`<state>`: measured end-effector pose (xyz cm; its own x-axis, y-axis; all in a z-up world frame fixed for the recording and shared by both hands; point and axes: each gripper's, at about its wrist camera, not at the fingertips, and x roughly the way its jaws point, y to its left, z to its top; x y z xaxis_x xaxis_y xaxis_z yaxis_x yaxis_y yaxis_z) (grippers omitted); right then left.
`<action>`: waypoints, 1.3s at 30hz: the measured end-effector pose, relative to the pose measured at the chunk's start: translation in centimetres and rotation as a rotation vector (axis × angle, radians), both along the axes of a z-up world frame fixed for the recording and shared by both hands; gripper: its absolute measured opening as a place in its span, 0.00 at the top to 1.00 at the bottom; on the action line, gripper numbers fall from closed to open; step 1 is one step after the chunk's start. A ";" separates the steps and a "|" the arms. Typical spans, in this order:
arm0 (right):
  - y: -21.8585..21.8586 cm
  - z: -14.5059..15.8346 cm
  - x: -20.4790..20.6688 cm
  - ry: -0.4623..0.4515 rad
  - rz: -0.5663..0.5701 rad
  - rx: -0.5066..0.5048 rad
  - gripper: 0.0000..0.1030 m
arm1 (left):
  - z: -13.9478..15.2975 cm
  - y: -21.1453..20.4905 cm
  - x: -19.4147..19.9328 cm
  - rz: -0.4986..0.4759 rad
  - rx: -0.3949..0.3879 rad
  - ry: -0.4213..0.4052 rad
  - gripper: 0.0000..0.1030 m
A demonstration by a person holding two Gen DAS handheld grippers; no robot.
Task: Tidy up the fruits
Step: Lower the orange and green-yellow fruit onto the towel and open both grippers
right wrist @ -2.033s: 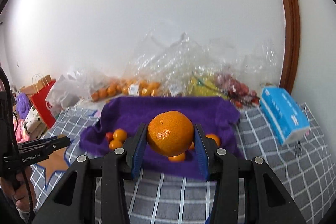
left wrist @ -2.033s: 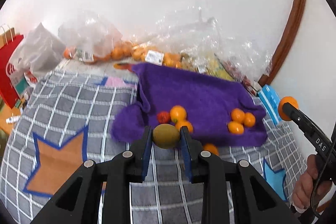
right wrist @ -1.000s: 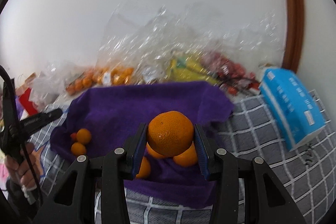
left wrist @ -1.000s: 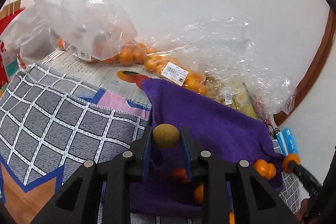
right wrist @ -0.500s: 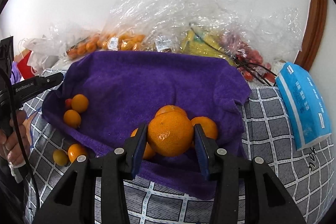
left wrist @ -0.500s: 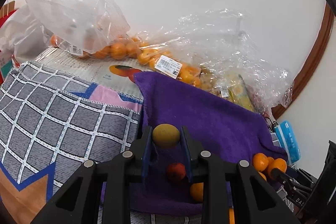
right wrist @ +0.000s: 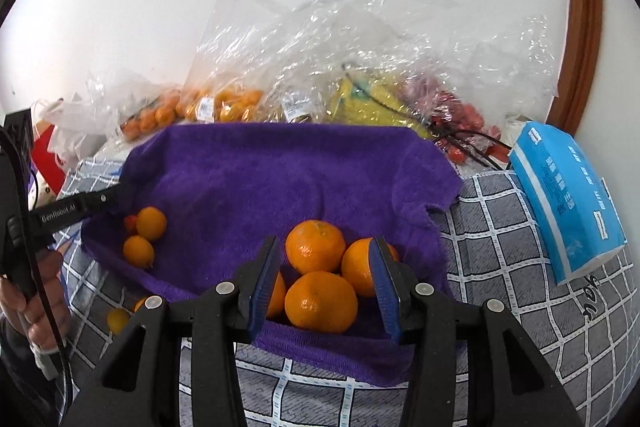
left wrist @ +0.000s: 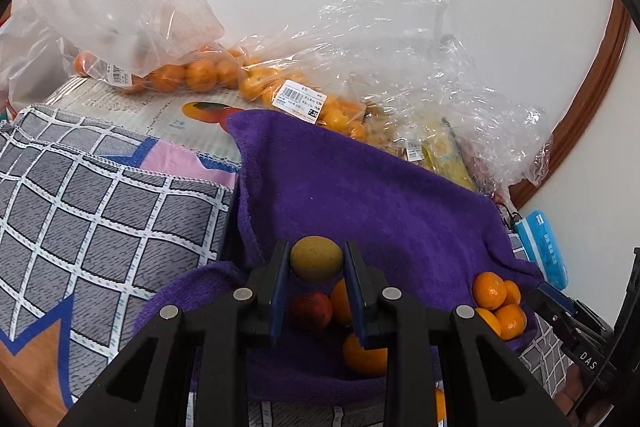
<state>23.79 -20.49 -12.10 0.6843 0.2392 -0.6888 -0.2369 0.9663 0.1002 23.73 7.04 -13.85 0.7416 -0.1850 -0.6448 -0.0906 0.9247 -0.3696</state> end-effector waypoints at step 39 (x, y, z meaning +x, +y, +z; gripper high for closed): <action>3.7 0.3 -1.5 -0.110 0.013 -0.063 0.51 | 0.4 -1.3 -0.4 0.026 0.083 -0.041 0.75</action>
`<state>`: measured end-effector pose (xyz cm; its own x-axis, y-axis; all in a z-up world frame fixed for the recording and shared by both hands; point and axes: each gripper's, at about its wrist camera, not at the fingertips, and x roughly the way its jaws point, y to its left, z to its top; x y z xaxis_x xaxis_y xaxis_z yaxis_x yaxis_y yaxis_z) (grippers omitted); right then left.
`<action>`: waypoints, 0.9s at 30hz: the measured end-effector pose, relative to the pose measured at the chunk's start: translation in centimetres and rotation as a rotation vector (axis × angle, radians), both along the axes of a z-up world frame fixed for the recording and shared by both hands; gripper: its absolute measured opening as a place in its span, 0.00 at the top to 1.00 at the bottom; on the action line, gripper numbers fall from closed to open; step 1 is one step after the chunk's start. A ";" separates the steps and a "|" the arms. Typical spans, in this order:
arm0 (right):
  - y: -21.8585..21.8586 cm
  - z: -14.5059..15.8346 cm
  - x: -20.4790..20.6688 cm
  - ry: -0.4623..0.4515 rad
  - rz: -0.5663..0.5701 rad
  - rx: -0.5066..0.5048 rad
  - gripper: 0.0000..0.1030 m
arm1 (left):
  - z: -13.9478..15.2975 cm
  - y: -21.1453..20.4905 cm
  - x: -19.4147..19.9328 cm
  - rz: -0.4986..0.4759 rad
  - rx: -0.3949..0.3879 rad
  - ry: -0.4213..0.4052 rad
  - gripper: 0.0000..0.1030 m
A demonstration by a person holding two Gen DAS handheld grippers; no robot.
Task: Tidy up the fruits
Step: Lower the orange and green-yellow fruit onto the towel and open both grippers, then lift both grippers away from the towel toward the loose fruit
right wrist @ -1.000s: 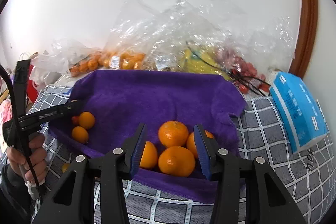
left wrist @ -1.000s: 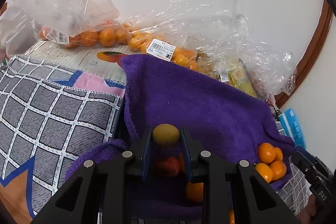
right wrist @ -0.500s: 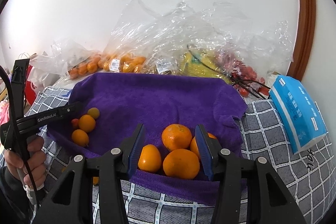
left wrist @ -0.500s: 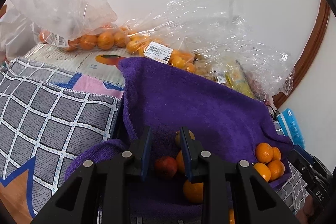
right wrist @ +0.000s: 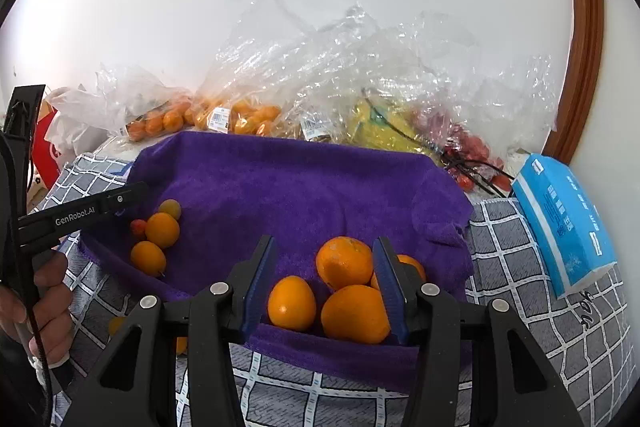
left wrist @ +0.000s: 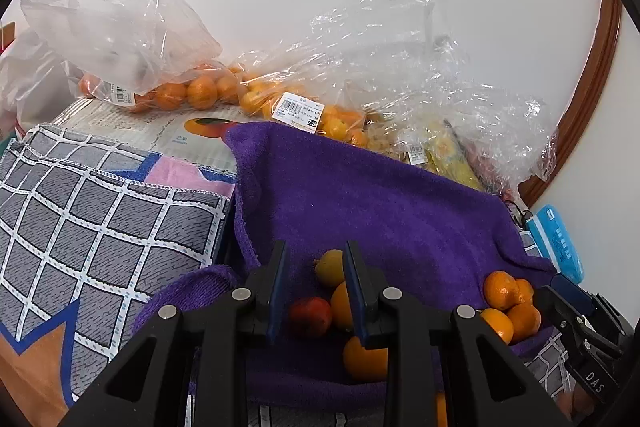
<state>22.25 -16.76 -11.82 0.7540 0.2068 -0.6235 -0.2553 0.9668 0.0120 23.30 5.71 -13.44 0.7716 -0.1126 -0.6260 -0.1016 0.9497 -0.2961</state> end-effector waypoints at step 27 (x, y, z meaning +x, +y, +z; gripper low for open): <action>1.8 4.9 -5.0 -0.079 -0.069 -0.031 0.40 | 4.9 -1.4 -4.0 -0.159 -0.038 -0.078 0.74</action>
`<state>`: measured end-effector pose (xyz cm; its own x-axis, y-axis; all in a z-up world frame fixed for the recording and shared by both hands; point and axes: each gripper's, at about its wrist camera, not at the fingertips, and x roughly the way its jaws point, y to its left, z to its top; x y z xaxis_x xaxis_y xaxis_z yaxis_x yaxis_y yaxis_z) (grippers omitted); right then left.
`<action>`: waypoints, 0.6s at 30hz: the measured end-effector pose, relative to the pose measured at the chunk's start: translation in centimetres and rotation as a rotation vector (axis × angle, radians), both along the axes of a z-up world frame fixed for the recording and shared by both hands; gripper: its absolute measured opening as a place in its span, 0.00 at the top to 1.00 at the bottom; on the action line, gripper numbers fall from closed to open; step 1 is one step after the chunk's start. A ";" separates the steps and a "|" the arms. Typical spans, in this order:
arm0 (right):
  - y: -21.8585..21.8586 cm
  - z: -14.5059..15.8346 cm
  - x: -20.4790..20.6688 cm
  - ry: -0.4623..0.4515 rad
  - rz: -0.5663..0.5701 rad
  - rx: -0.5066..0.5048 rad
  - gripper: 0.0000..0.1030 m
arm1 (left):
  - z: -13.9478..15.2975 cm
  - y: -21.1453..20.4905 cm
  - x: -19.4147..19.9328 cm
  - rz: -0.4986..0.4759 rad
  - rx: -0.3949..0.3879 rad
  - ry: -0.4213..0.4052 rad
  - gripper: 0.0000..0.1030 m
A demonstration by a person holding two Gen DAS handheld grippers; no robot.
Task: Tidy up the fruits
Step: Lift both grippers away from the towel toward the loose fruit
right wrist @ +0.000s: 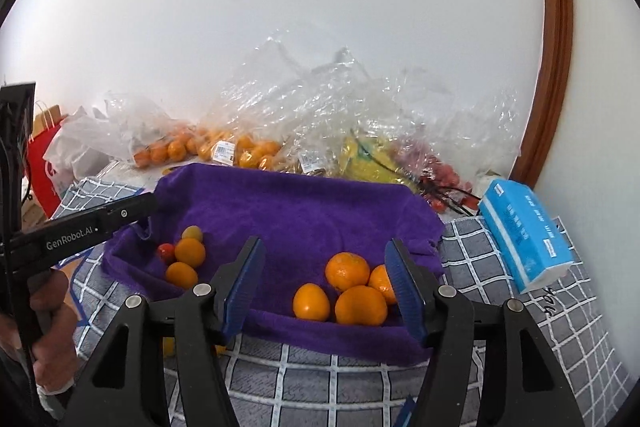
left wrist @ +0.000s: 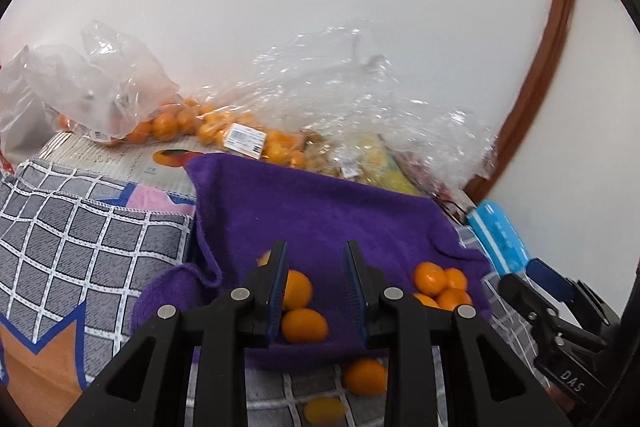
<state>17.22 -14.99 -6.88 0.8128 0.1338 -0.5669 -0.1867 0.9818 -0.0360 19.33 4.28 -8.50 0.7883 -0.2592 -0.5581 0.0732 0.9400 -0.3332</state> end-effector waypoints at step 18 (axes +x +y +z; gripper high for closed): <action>3.7 -4.5 -2.4 0.162 0.065 0.078 0.51 | -3.1 6.1 -6.7 0.022 0.048 0.131 0.67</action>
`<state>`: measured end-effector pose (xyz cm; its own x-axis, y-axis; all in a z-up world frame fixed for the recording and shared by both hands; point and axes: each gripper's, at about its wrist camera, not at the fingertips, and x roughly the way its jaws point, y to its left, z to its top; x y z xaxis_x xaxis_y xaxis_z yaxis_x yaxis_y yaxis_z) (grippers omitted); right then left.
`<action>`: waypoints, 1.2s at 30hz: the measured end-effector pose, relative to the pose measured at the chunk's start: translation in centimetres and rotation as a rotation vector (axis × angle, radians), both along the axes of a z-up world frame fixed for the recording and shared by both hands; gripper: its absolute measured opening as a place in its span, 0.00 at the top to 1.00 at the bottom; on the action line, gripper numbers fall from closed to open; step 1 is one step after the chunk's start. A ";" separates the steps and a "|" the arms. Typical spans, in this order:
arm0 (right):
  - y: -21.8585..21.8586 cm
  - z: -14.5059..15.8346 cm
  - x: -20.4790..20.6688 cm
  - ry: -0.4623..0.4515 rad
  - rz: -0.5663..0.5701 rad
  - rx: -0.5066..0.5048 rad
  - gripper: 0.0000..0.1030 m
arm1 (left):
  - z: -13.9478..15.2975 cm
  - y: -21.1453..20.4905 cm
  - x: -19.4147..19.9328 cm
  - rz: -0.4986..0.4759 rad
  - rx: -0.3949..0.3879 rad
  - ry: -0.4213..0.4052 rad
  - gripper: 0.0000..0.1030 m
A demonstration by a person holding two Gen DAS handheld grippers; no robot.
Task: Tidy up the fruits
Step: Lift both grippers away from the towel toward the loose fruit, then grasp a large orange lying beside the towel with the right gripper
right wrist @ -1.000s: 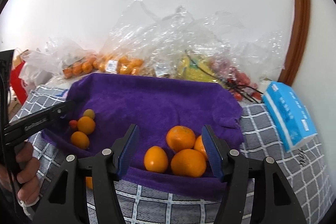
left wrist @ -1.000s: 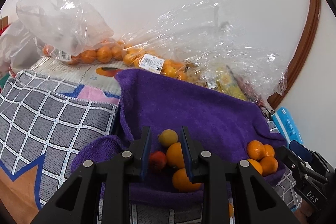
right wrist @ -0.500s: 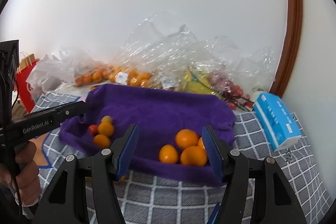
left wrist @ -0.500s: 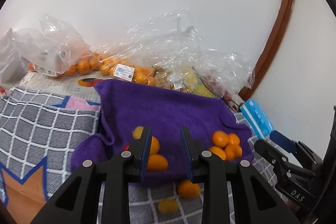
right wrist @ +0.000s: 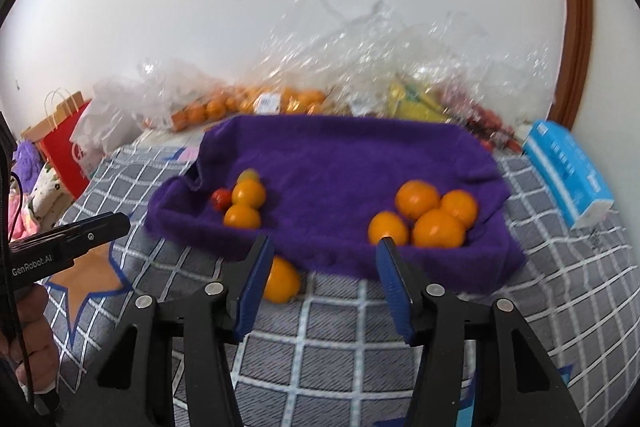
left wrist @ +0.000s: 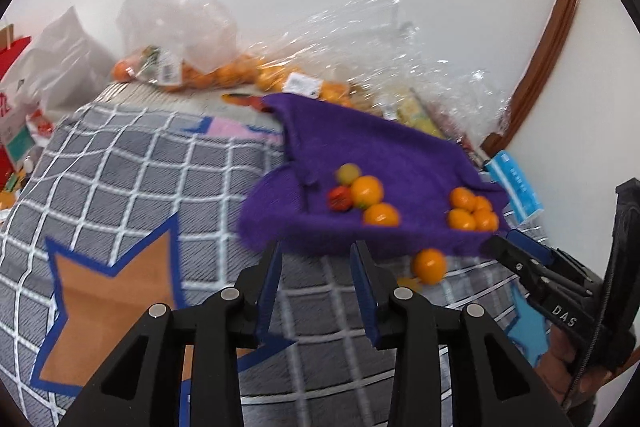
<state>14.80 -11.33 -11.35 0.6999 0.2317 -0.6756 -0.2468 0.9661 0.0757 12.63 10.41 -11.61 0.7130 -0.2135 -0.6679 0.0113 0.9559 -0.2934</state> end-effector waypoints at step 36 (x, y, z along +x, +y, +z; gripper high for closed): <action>0.7 -4.3 0.3 0.043 0.066 -0.045 0.68 | -4.2 -0.3 -0.1 -0.010 0.053 0.079 0.62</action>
<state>15.08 -10.66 -15.66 0.6544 0.2448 -0.7155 -0.3071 0.9506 0.0444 12.51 10.13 -15.78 0.6557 -0.1834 -0.7324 0.0000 0.9700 -0.2429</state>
